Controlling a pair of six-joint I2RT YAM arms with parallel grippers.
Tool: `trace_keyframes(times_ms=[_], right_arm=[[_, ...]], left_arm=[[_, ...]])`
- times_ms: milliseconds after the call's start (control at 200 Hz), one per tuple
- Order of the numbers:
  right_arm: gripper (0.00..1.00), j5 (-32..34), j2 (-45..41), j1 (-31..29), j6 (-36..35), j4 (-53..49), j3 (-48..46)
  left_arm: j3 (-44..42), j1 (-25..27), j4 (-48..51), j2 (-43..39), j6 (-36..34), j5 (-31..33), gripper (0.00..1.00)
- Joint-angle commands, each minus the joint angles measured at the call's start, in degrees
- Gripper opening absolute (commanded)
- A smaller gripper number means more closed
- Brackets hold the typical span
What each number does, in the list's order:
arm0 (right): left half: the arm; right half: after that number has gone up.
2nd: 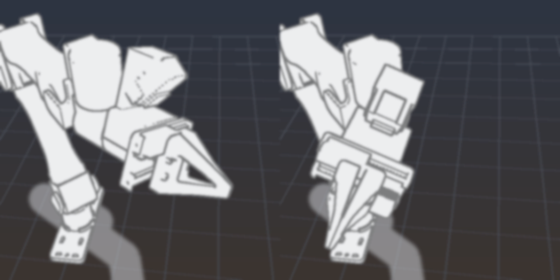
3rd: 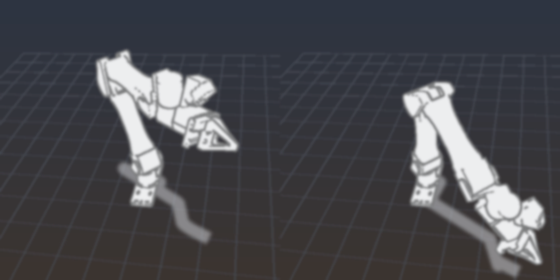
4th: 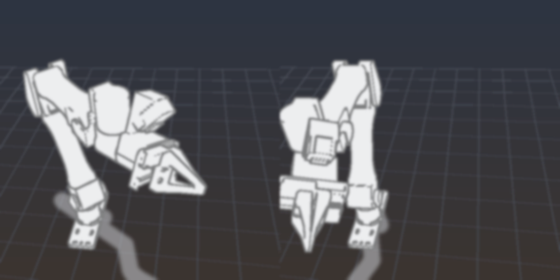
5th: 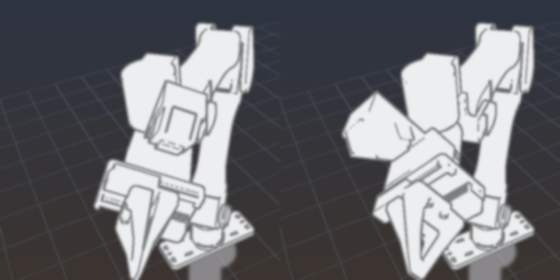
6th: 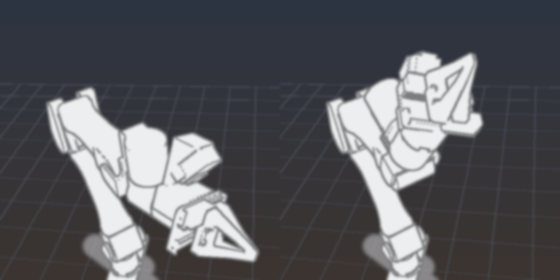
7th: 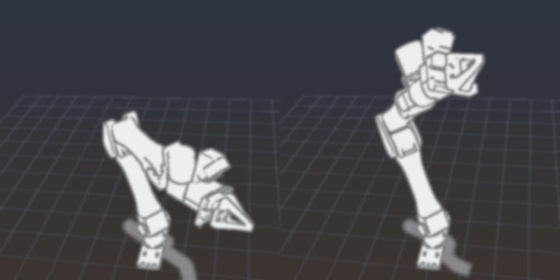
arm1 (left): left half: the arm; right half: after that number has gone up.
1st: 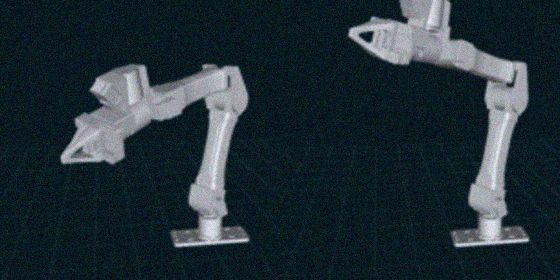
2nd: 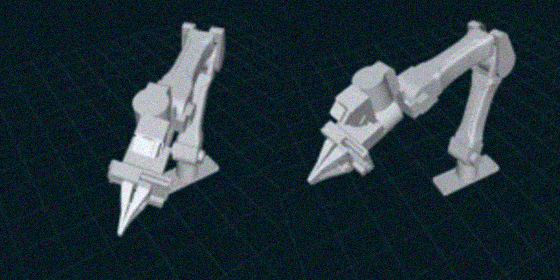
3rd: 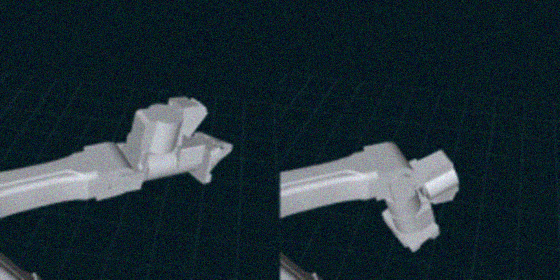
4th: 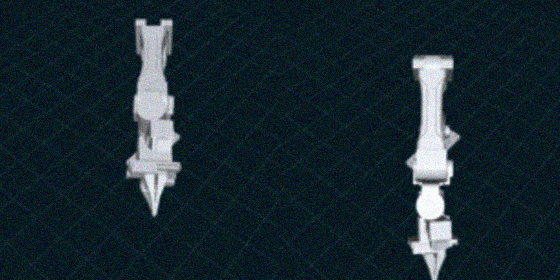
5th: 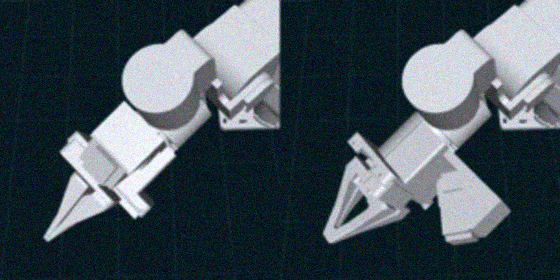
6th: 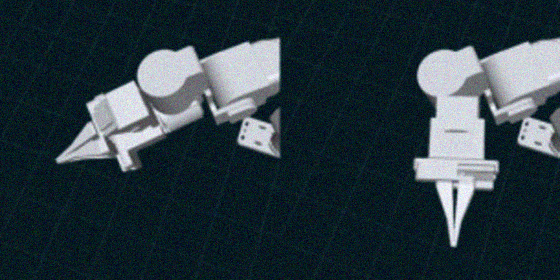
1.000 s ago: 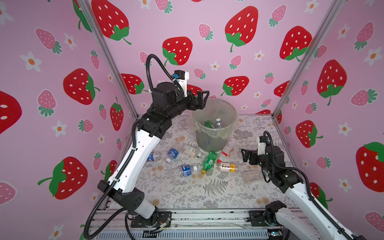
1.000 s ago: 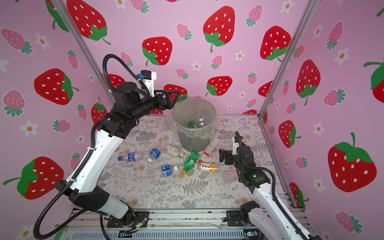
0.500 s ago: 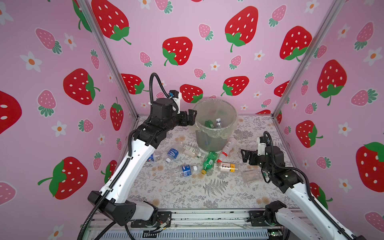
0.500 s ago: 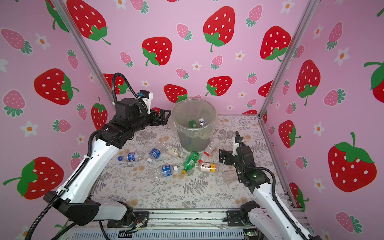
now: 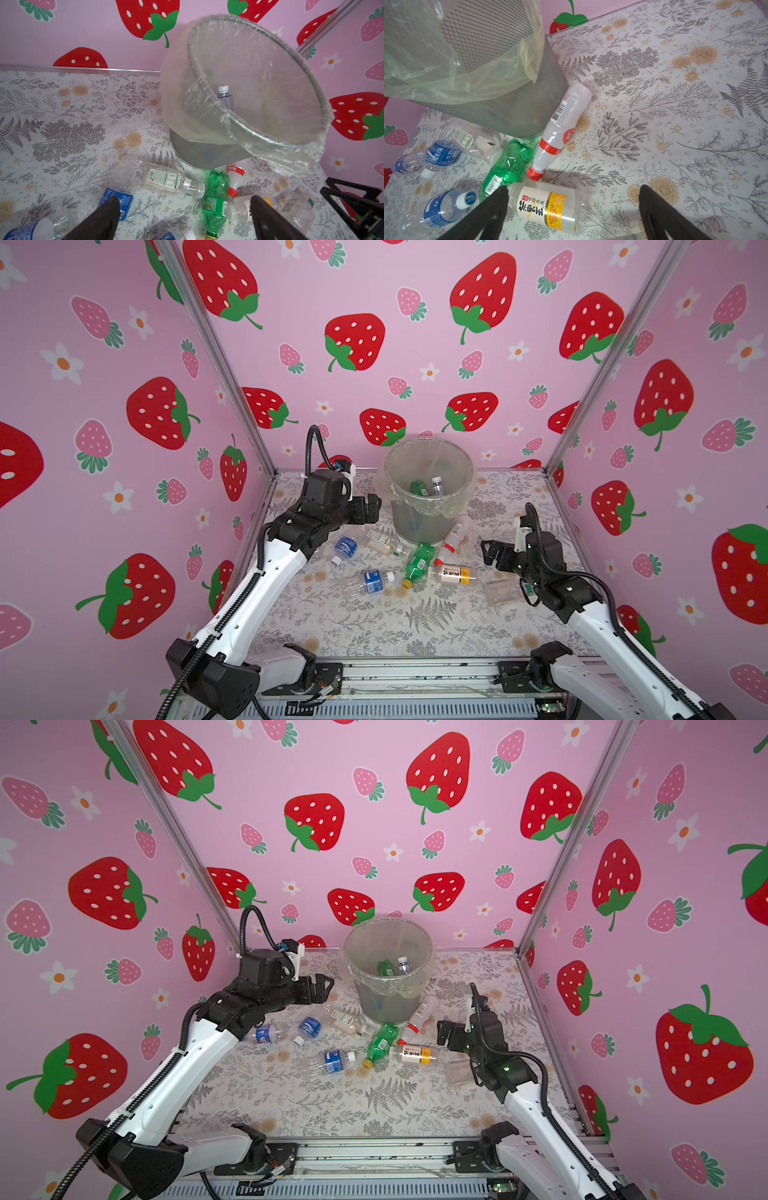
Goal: Throw the plastic bottles in the bin
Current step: 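Withdraw the left gripper from the bin while the right gripper moves toward the clear bottle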
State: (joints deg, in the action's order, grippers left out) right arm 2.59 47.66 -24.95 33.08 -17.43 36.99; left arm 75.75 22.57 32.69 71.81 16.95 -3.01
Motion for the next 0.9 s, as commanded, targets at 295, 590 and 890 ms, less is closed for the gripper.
trace_keyframes(times_ms=[295,590,890], right_arm=[[0.99,6.7,1.2,0.2,8.9,-8.5,2.3],[0.99,9.6,9.4,0.2,16.5,-13.6,4.7],[0.99,13.4,17.0,0.3,24.1,-22.2,9.9]], left_arm=[[-2.1,-1.1,3.1,1.9,0.1,0.4,0.99],[-2.8,-1.2,2.9,0.5,-0.1,2.2,0.99],[-2.0,-1.4,4.4,1.0,-0.1,3.2,0.99]])
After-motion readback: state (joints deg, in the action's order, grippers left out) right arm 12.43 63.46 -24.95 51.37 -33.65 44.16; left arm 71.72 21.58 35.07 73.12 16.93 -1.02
